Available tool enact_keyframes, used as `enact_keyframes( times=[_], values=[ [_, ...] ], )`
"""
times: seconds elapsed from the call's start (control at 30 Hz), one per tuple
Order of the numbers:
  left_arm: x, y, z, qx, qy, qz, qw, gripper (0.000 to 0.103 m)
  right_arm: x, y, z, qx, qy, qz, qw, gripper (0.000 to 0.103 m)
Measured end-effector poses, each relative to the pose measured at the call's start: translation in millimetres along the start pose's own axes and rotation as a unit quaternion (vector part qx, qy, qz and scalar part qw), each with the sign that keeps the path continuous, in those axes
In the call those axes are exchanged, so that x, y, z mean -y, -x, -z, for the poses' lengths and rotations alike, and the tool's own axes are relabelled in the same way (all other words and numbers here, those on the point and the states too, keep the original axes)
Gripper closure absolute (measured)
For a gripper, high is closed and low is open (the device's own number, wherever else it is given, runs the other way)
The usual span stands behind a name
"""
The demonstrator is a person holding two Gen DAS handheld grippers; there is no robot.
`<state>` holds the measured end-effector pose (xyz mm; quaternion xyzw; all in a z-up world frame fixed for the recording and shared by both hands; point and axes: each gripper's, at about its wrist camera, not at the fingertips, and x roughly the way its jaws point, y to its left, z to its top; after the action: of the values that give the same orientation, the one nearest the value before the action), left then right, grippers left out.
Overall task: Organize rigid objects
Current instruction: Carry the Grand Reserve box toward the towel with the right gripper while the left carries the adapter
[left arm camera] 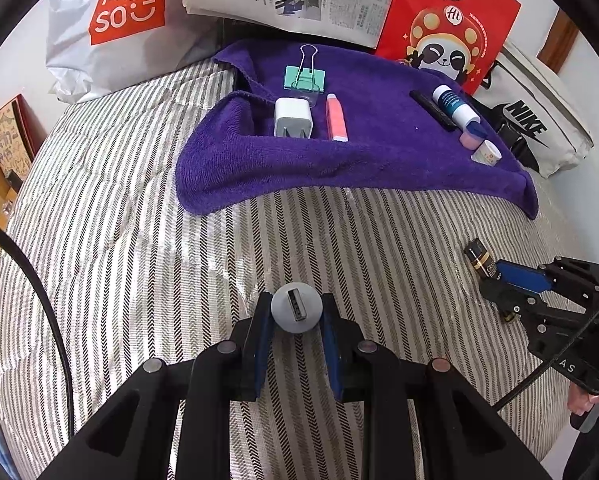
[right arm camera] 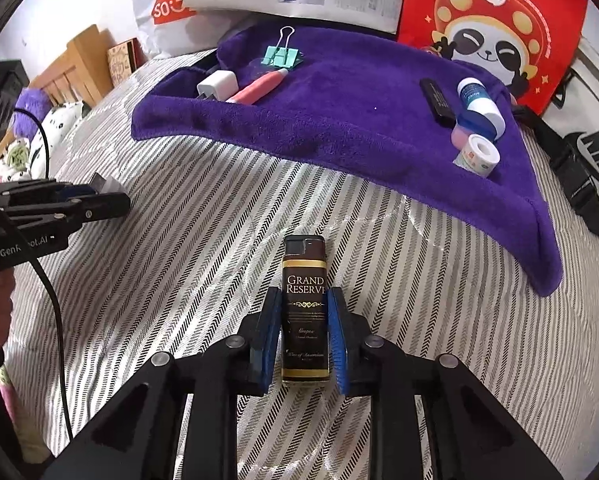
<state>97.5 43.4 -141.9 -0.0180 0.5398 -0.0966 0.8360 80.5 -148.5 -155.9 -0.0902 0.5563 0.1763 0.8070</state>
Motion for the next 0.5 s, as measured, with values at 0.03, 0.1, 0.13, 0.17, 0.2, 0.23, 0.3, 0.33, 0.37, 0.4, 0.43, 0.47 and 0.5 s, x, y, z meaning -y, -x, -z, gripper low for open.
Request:
enact_keyframes(
  times=[0.03,0.1,0.13,0.17,0.2,0.23,0.3,0.33,0.37,0.4,0.43,0.47,0.5],
  values=[
    [0.0,0.0,0.1,0.000,0.001,-0.001,1.0000,0.081,0.0,-0.2,0.3,0.002,0.000,0.000,1.000,0.079],
    [1.4,-0.4,1.0,0.003,0.000,-0.003,1.0000,0.081,-0.1,-0.1,1.4,0.005,-0.001,0.002,1.000,0.079],
    [2.6,-0.6,1.6,0.004,-0.003,-0.006,1.0000,0.081,0.2,-0.4,1.1,0.005,-0.003,0.001,1.000,0.079],
    [3.7,-0.9,2.1,0.005,-0.005,-0.008,0.9999,0.081,0.5,-0.4,1.1,0.006,-0.005,0.002,1.000,0.079],
    [4.8,-1.3,2.2,0.006,-0.007,-0.010,0.9999,0.081,-0.4,-0.4,1.5,0.007,-0.003,0.004,1.000,0.079],
    [5.3,-1.6,2.2,0.006,-0.008,-0.012,0.9999,0.081,-0.9,-0.5,1.6,0.008,-0.001,0.005,1.000,0.079],
    [6.0,-1.9,2.0,0.005,-0.008,-0.015,0.9998,0.081,-1.2,-0.6,1.0,0.007,0.000,0.007,1.000,0.079],
    [6.1,-2.0,1.7,0.005,-0.007,-0.015,0.9998,0.081,-1.3,-0.7,0.6,0.007,0.000,0.008,1.000,0.079],
    [6.2,-2.3,1.5,0.004,-0.007,-0.016,0.9998,0.081,-1.9,-0.6,0.7,0.007,0.002,0.009,1.000,0.079],
    [6.7,-2.5,1.6,0.003,-0.008,-0.017,0.9998,0.081,-2.1,-0.5,0.9,0.008,0.002,0.010,1.000,0.079],
    [6.9,-2.7,1.5,0.003,-0.009,-0.017,0.9998,0.081,-1.9,-0.7,1.1,0.009,0.002,0.009,1.000,0.079],
    [7.0,-2.8,1.5,0.003,-0.010,-0.018,0.9998,0.081,-1.5,-0.6,1.4,0.010,0.001,0.009,1.000,0.079],
    [7.0,-2.9,1.5,0.003,-0.011,-0.018,0.9998,0.081,-1.4,-0.5,1.5,0.011,0.002,0.008,1.000,0.079]
  ],
)
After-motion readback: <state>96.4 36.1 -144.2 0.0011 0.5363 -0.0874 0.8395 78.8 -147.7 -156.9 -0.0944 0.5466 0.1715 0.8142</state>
